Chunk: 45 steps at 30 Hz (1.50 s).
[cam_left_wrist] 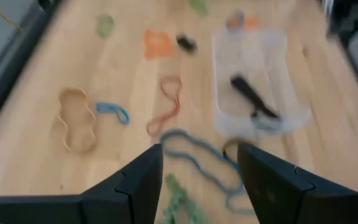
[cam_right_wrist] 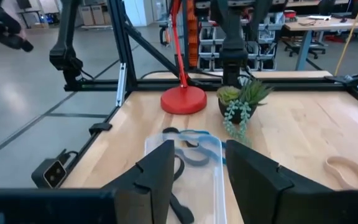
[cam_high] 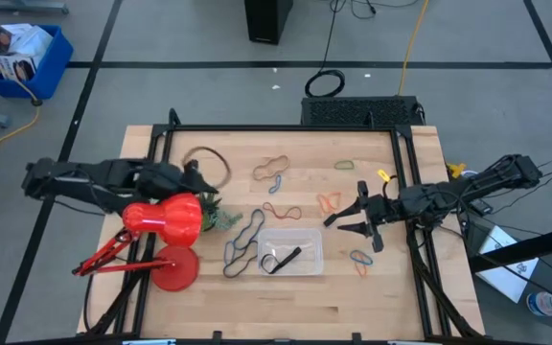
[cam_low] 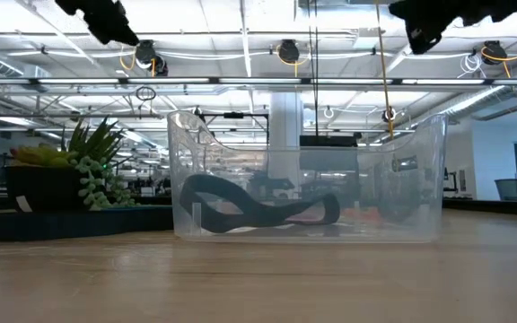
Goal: Pick and place rubber bands into bin
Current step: Put the blue rubber band into the bin
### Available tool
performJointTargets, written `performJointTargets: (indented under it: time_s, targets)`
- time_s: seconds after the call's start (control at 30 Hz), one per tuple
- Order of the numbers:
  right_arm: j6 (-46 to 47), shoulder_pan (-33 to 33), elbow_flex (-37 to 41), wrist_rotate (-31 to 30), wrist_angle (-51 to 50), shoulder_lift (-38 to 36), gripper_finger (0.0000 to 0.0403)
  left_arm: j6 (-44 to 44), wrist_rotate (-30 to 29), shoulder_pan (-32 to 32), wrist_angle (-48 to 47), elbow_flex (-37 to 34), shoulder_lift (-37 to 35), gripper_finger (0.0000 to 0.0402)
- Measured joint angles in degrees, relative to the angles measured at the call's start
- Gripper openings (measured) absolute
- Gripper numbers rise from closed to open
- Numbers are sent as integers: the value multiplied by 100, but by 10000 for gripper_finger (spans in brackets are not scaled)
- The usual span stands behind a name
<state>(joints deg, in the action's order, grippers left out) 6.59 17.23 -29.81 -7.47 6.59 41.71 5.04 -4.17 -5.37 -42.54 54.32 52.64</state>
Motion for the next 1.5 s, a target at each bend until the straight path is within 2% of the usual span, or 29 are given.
performJointTargets:
  time_s: [0.1,0.27,0.37,0.57,0.73,1.03,1.5]
  targets:
    - [-17,0,146,1,-1,-83,141,73,-32,-42,-361,281,605,213]
    - [-44,0,353,3,-14,-176,141,83,110,-42,-394,354,1379,213]
    - [-44,0,457,3,-7,-226,141,44,140,-40,-387,356,1743,213]
    - [-44,-1,567,4,-10,-288,141,-249,566,-68,-304,365,2392,213]
    - [-42,0,567,4,-2,-288,141,-447,574,-120,-210,365,2880,213]
    - [-23,0,567,5,-2,-288,141,-517,574,-170,-36,363,3445,213]
    - [-22,-1,567,5,-20,-288,141,-957,583,-743,310,363,4194,213]
